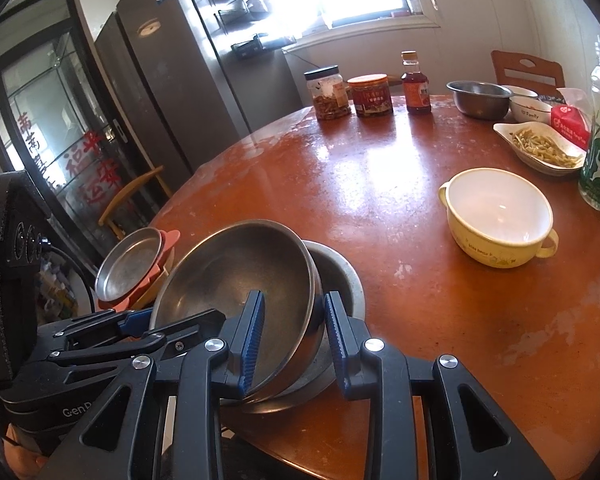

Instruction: Organize plates and bowls

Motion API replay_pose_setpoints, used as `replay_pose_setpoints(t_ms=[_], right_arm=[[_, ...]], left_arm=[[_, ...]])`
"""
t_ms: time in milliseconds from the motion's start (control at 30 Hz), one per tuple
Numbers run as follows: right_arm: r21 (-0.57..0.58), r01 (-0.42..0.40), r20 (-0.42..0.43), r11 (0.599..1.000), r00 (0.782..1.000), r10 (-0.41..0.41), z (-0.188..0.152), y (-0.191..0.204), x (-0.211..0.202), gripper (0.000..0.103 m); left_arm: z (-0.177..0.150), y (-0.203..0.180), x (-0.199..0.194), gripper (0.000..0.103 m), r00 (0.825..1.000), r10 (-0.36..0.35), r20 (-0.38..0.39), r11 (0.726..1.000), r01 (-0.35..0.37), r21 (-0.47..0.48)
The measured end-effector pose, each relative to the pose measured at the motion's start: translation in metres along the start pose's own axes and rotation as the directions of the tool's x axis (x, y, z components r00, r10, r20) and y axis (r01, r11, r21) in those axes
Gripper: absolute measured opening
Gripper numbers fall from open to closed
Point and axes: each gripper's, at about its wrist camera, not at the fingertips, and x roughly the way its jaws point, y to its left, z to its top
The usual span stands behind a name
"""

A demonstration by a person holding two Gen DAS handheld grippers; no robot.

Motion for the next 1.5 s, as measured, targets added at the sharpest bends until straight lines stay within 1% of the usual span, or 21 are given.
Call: replay_pose_setpoints(t_ms=[567,800,1233,1500], right_arm=[[0.005,0.013,-0.033,1.0,0.999,-0.013,0.0,-0.003,0.017,0.033],[0.012,0.015,-0.036,1.0,0.999,-0.015,0.0,-0.004,0.021,0.034],[0.016,0.023,-0.037,1.0,0.999,-0.022,0.0,-0.004,0.025,0.034],[0.015,0.024,-0.023,1.0,0.999,-0.023,0.002,-0.004,0.024,0.035]], left_arm=[[0.004,0.001,0.018,0.042,1.0,0.012,-0.028,1.0,-0.012,0.003],[0.005,0.0,0.02,0.042,0.999,0.021,-0.025,1.0,-0.02,0.012],[0.006,0.004,0.022,0.042,1.0,0.011,-0.015,1.0,-0.01,0.008],[0.008,0.005,0.023,0.042,1.0,0.002,-0.01,1.0,-0.002,0.006]])
